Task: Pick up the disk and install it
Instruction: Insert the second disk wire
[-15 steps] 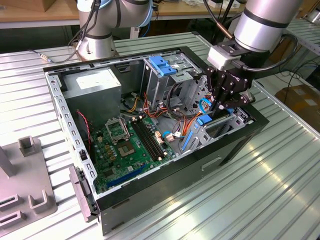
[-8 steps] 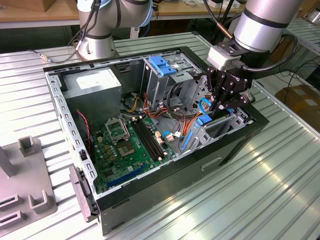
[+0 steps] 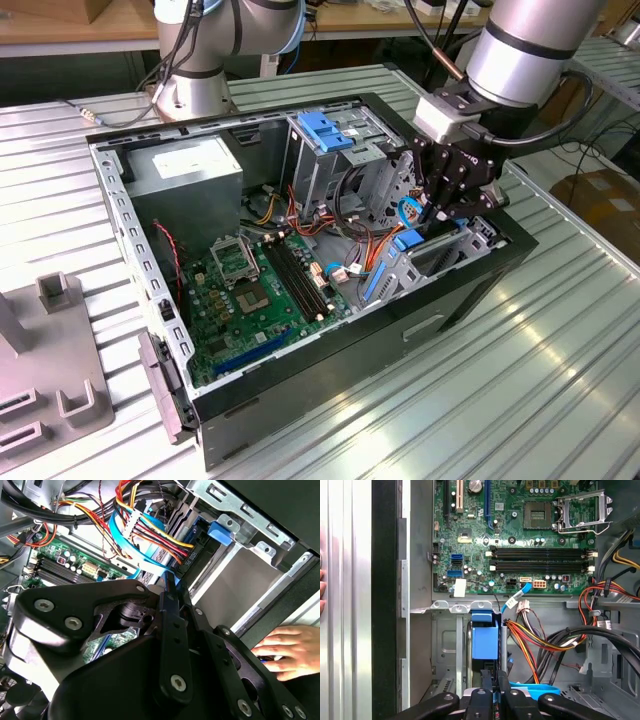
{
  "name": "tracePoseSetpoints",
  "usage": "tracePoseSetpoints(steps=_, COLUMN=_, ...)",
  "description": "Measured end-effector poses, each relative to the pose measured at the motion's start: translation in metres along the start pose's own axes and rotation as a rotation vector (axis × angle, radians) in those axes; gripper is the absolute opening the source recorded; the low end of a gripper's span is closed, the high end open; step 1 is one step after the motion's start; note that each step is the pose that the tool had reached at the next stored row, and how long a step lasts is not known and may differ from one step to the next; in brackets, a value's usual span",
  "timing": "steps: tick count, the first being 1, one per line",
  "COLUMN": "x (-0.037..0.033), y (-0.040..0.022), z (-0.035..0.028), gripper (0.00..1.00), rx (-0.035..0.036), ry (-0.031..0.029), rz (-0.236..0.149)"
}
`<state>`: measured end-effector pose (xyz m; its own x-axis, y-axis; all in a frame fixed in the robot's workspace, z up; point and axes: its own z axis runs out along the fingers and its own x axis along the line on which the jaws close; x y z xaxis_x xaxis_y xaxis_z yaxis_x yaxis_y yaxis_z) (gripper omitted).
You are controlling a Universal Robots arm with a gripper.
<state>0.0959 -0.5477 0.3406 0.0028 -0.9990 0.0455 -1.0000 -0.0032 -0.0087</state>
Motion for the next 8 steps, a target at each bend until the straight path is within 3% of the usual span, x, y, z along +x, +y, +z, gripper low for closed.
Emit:
tracePoseSetpoints(steps=3, x=0.0000, y=0.0000, z=0.0003, gripper=0.17, rx=0.0001, ry=-0.0006, rz=0.000)
tracePoseSetpoints(steps=5, x=0.0001, y=0.0000, z=-0.0013, gripper=0.29, rx=0.0001, ry=-0.0002, rz=0.000)
tracePoseSetpoints(steps=8, x=0.0002, y=-0.0001, z=-0.0056, gripper=0.29, rx=0.0006, ry=-0.0001, rz=0.000)
